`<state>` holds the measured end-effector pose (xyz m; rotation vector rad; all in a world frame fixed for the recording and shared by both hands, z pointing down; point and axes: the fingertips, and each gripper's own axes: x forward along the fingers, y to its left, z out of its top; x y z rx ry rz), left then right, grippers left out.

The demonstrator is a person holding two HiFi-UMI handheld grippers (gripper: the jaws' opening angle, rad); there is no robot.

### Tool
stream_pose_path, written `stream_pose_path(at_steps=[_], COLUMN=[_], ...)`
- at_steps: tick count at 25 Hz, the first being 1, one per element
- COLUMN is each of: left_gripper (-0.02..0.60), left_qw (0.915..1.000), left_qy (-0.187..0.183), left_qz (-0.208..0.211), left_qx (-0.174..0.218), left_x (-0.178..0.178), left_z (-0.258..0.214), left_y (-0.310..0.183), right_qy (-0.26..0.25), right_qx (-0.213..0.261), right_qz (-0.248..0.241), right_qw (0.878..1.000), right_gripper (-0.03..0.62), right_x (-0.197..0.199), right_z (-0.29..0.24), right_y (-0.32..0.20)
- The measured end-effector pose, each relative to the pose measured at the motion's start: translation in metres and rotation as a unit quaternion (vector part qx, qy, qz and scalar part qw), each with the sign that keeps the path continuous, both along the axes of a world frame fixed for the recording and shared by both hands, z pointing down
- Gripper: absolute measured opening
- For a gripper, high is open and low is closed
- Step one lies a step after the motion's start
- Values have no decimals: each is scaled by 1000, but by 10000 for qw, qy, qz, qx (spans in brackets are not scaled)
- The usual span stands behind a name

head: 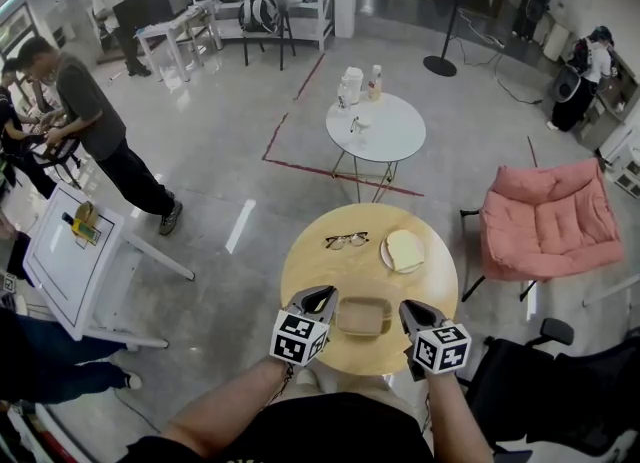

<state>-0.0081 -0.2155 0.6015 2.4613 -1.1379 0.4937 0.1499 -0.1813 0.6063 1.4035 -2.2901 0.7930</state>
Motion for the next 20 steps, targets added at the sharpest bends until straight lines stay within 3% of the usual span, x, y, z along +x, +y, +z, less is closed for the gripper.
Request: stream_pose_path(at_steps=[6,20], left_gripper=[29,29], left_qw=[9987,9939], left_qy=[40,41], left_qz=[94,152], left_qx=[504,1089], left_x=[5,10], left_z=[-37,-86], left_y=[-1,7], right_qy=[-67,-72], right_qx=[307,884], right_qz=[67,123], right_qw=[9995,9960], right_gripper=[35,34], right_x=[4,9], right_z=[-28,-73], right_y=[1,9])
